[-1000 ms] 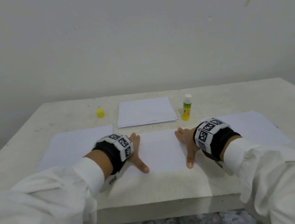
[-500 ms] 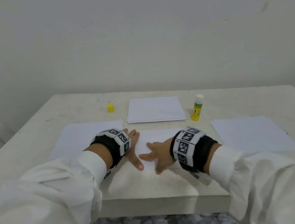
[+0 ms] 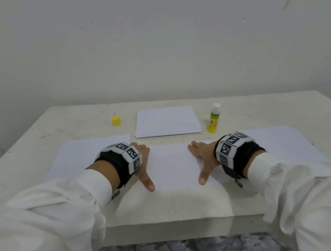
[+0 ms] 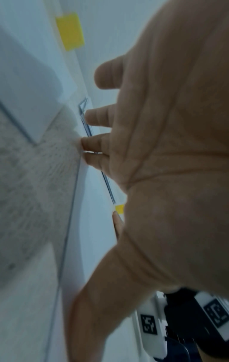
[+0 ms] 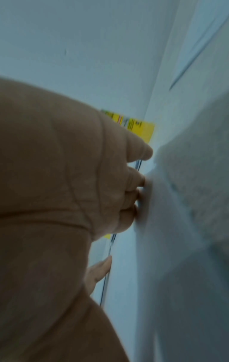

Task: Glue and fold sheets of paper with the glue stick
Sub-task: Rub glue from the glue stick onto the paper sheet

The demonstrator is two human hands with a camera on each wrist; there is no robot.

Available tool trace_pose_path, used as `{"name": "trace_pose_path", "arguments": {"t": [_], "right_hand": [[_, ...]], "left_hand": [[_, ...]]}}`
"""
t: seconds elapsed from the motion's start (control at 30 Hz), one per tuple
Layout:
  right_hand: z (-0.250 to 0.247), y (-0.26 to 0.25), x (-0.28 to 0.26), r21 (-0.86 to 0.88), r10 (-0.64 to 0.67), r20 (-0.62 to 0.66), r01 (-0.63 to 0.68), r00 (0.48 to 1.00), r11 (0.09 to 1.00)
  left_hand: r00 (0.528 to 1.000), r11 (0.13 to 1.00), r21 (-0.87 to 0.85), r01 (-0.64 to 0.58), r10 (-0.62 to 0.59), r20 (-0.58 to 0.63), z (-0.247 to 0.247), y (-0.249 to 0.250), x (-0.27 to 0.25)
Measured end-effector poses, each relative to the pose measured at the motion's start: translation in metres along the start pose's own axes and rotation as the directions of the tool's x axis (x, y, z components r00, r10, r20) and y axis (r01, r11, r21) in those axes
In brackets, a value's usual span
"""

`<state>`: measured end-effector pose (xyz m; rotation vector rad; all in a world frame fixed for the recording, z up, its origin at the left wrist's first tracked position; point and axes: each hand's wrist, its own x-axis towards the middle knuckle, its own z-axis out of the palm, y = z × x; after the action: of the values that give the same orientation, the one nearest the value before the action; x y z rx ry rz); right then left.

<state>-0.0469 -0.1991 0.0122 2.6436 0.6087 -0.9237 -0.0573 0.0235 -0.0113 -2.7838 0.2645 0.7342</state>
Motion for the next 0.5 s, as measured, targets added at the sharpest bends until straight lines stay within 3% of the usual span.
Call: {"name": "trace_pose_path", "arguments": {"t": [0.33,0.5], "right_hand": [[0.009,0.032,-0.006,-0.003,0.076,0.041,-0.076,0.996,0.997],[0.009,0.029,-0.002,-0.002,0.096,0.002,-0.096,0.995,0.995]], "left_hand": [[1.0,0.999,-0.023,0.023,-0.023,0.021,-0.003,0.0,-0.001],[0.999,0.987,-0.159,0.031,-0.035,-0.022,-0.005,0.002,-0.007]]}}
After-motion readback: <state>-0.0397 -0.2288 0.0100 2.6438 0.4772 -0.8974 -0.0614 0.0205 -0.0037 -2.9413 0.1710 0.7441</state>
